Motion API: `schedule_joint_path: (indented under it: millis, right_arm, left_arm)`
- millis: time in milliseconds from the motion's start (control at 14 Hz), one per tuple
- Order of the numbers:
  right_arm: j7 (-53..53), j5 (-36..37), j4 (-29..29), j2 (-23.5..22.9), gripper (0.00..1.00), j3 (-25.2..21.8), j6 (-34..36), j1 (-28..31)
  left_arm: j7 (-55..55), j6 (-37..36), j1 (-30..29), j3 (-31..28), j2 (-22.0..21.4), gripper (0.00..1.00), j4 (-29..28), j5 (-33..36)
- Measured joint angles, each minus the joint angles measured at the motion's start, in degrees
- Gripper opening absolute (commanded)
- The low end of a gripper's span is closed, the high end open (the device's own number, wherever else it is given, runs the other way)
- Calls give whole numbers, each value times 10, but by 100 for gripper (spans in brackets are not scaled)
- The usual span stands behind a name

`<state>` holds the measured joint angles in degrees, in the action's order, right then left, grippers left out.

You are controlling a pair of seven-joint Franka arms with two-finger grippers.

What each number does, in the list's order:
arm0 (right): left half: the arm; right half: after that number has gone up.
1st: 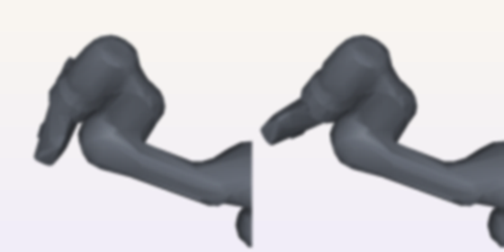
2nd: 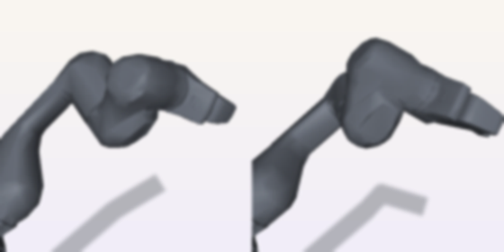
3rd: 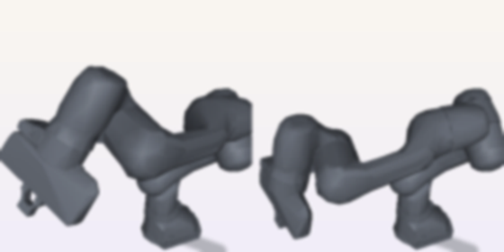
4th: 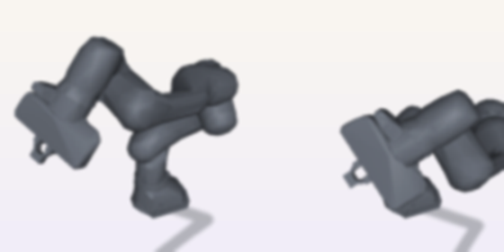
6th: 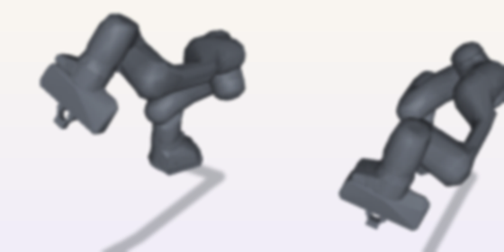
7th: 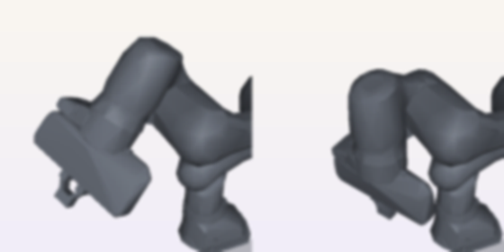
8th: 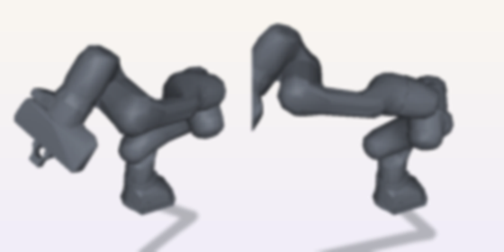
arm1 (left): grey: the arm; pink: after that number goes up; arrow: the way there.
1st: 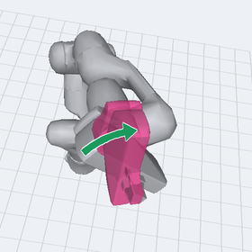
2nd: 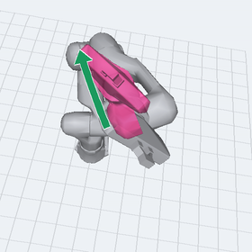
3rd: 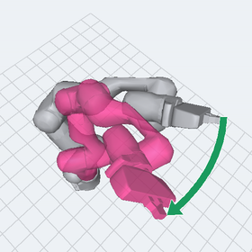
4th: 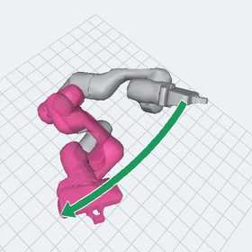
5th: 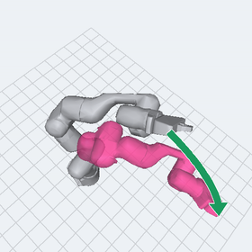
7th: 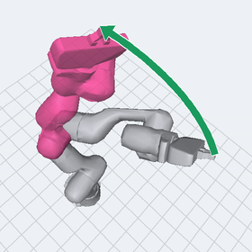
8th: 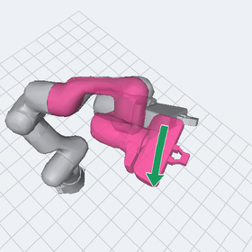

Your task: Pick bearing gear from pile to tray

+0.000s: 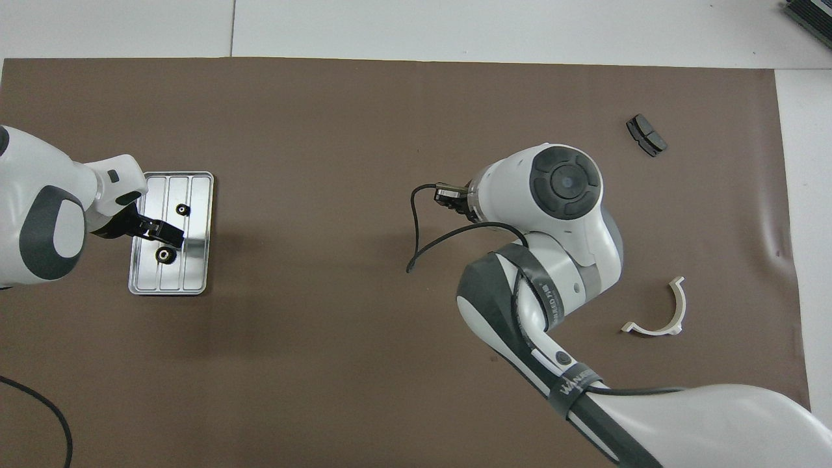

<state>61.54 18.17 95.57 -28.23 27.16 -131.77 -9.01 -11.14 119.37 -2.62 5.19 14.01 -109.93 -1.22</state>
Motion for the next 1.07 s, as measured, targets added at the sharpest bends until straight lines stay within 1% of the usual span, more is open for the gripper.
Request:
schedule_joint_path:
  millis: [71, 214, 286, 357, 500, 643, 714, 786, 857, 1071]
  right_arm:
    - [48, 41, -20, -30, 0, 9, -2, -9]
    - [102, 92, -46, -75, 0, 24, -13, -19]
    - [115, 106, -51, -88, 0, 26, -22, -22]
    - [127, 124, -54, -98, 3, 26, -32, -24]
    - [139, 143, -55, -105, 21, 26, -47, -26]
    - [139, 147, -54, -107, 46, 27, -53, -26]
    - [139, 147, -53, -107, 60, 27, -54, -26]
    - [139, 147, -53, -107, 81, 27, -54, -26]
    - [139, 149, -51, -107, 100, 27, -54, -26]
    - [140, 176, -50, -108, 100, 26, -46, -25]
  left_arm:
    - [28, 2, 17, 0, 0, 100, 4, 0]
    - [76, 13, 46, 1, 0, 100, 6, 0]
    - [84, 18, 53, 1, 0, 100, 6, 0]
    - [88, 21, 57, 2, 0, 100, 6, 0]
    - [100, 26, 67, 2, 0, 100, 6, 0]
    - [144, 47, 82, 2, 0, 100, 6, 0]
    - [166, 57, 91, 3, 1, 100, 6, 0]
    - [181, 60, 99, 3, 1, 100, 6, 0]
    - [189, 63, 106, 3, 1, 100, 6, 0]
    - [201, 68, 115, 3, 1, 100, 10, 0]
